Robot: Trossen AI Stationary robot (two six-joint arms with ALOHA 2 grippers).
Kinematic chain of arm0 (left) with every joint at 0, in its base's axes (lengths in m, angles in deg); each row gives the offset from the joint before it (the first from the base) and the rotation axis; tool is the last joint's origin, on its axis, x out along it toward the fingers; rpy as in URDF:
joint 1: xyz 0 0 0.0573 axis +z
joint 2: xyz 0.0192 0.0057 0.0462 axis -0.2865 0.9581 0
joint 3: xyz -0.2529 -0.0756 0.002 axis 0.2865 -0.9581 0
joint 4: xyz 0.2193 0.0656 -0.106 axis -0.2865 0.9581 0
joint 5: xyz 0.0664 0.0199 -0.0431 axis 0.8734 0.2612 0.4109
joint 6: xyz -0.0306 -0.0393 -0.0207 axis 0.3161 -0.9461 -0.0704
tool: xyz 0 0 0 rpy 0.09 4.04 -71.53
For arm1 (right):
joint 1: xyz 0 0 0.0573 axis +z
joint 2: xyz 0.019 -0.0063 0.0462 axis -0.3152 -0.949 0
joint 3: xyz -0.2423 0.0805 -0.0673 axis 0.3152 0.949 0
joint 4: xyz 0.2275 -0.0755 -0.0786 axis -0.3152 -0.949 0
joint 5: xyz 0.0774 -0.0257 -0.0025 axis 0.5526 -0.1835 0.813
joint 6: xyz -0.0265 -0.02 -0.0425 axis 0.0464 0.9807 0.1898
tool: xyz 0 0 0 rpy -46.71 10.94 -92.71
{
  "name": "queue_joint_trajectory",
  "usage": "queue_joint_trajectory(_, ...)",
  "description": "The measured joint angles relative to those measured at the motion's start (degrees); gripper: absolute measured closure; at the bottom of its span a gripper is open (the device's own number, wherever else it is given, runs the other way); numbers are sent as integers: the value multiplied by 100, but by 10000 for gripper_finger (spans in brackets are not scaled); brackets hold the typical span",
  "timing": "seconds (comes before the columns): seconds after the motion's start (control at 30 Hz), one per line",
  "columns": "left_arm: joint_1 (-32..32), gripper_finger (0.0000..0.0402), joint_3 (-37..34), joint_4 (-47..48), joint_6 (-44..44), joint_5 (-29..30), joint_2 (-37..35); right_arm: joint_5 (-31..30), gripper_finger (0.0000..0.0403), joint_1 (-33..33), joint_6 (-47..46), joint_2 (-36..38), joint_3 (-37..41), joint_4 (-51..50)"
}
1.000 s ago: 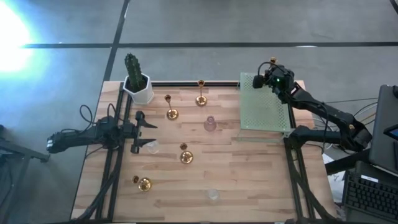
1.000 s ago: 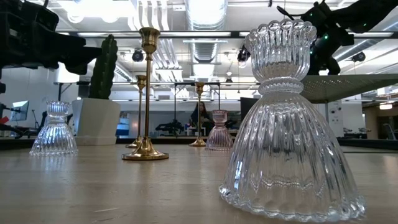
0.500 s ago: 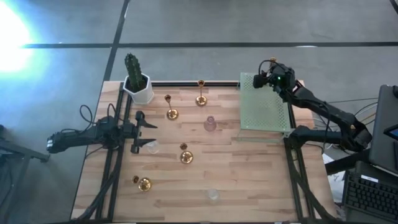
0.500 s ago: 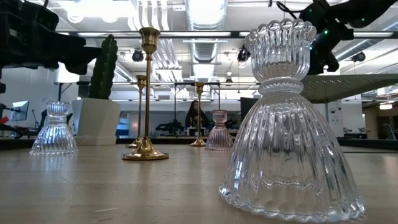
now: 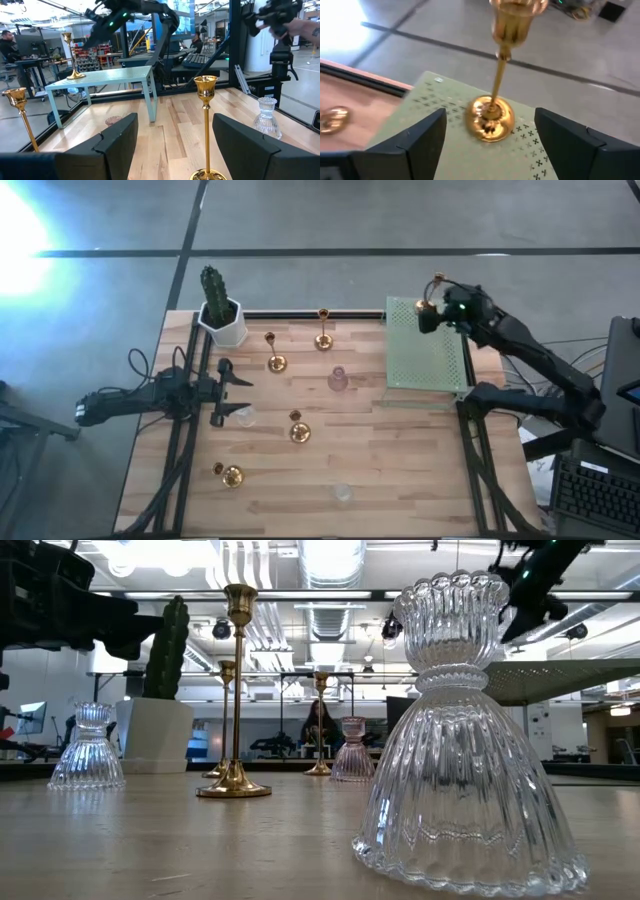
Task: Pick & Place candle stick holders
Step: Adjust the shelf
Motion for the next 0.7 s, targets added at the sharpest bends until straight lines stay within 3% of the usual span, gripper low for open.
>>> queue_joint_trajectory(0.33, 0, 140, -1, 0, 1, 0, 1, 488, 144, 1287, -885, 1023, -619, -1755)
queue_joint_trajectory(0.7, 1, 140, 0, 0, 2, 1, 1, 990, 186, 3112, -2047, 1379, -376, -1877)
